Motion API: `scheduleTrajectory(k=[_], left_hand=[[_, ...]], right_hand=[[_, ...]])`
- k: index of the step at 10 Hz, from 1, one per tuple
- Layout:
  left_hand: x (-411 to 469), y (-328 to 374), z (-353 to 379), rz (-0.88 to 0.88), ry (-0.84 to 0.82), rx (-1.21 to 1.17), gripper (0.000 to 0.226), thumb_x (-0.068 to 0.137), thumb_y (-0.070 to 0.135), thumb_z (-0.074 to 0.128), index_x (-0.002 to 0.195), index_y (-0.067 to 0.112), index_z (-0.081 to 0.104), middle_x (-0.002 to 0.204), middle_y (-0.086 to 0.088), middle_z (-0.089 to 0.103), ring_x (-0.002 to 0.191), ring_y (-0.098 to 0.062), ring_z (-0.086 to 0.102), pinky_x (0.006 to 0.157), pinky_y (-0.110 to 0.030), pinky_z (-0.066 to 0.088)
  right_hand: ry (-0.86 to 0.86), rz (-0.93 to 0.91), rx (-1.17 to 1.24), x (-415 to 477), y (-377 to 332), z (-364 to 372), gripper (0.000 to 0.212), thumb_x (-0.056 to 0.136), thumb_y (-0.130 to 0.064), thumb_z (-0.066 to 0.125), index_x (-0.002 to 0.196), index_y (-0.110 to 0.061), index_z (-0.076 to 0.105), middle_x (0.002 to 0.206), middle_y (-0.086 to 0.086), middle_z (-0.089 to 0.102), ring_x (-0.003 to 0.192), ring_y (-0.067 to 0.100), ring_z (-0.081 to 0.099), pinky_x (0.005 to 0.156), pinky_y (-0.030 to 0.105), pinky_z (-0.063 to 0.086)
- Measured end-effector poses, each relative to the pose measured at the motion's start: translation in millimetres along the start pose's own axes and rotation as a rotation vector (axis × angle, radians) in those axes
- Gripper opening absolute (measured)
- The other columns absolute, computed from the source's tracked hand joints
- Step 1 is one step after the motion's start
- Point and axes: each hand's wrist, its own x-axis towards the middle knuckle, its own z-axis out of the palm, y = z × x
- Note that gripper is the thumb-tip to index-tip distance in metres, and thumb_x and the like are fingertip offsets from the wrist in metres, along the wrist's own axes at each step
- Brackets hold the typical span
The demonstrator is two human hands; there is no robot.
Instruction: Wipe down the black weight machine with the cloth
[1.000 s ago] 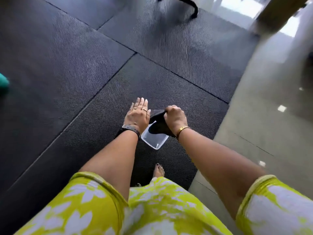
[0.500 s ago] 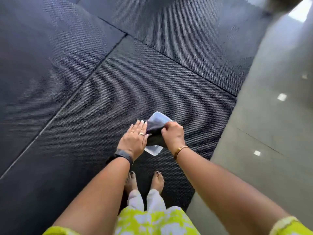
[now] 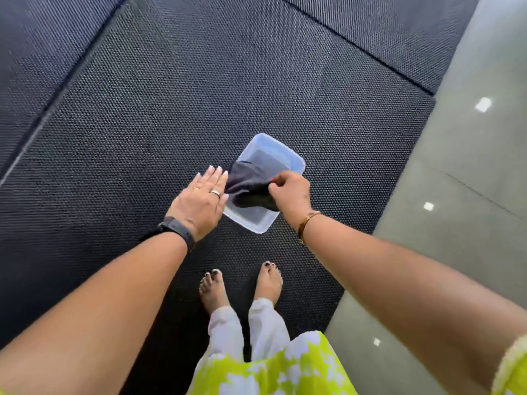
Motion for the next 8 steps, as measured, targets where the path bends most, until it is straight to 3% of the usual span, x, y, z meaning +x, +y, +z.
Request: scheduleTrajectory(k=[2,3,4,5,6,7,8], left_hand=[[30,-15,51,0.015,0.021,-0.018,0.058,0.095,0.026,0.028,0.129,-0.014,0.052,0.132,-0.029,0.055,0.122,-0.044,0.054,0.102,-0.054,0.036],[35,-20,69,0.018,-0.01,-0.036,0.059,0.096,0.027,0.025,0.132,-0.013,0.05,0.135,-0.028,0.052,0.126,-0.043,0.05,0.106,-0.052,0.034],[39,-23,77,-0.012,-0.015,-0.068,0.057,0.096,0.026,0.027,0.13,-0.014,0.051,0.133,-0.029,0.054,0.124,-0.044,0.052,0.104,-0.054,0.034],[40,-22,77,-0.036,-0.007,-0.083,0.059,0.097,0.027,0.024,0.131,-0.014,0.049,0.134,-0.03,0.052,0.126,-0.046,0.05,0.105,-0.054,0.031],[41,-18,67,-0.093,-0.061,-0.124,0.067,0.096,0.034,0.015,0.138,-0.011,0.042,0.143,-0.027,0.044,0.136,-0.042,0.039,0.112,-0.045,0.02],[46,-13,51,-0.097,-0.057,-0.15,0.075,0.093,0.041,0.006,0.145,-0.007,0.032,0.151,-0.022,0.034,0.144,-0.036,0.028,0.116,-0.037,0.009],[56,-9,29,-0.139,-0.066,-0.125,0.058,0.105,0.034,0.017,0.151,-0.001,0.018,0.159,-0.015,0.018,0.15,-0.026,0.011,0.118,-0.031,-0.002]], right_hand=[[0.062,0.006,0.024,42,33,49,0.015,0.088,-0.007,0.057,0.096,-0.003,0.069,0.105,0.012,0.065,0.1,0.023,0.059,0.084,0.02,0.039],[0.005,-0.026,-0.082,56,51,70,0.017,0.09,-0.004,0.052,0.099,0.002,0.066,0.11,0.017,0.06,0.104,0.029,0.056,0.086,0.022,0.036],[-0.071,-0.052,-0.202,60,65,81,0.024,0.094,-0.005,0.049,0.111,0.001,0.066,0.117,0.019,0.06,0.11,0.032,0.056,0.093,0.028,0.036],[-0.063,-0.087,-0.168,58,69,80,0.03,0.094,-0.003,0.05,0.121,0.001,0.062,0.123,0.018,0.058,0.117,0.03,0.054,0.1,0.027,0.035],[-0.079,-0.186,-0.238,56,67,71,0.037,0.093,-0.003,0.052,0.129,0.001,0.056,0.13,0.018,0.055,0.126,0.031,0.046,0.107,0.031,0.032],[-0.063,-0.326,-0.365,57,58,57,0.058,0.094,-0.014,0.054,0.148,-0.007,0.033,0.153,0.015,0.032,0.144,0.03,0.024,0.119,0.04,0.018],[-0.048,-0.374,-0.471,58,40,40,0.063,0.097,-0.022,0.05,0.152,-0.011,0.022,0.159,0.011,0.021,0.148,0.027,0.013,0.12,0.048,0.01]])
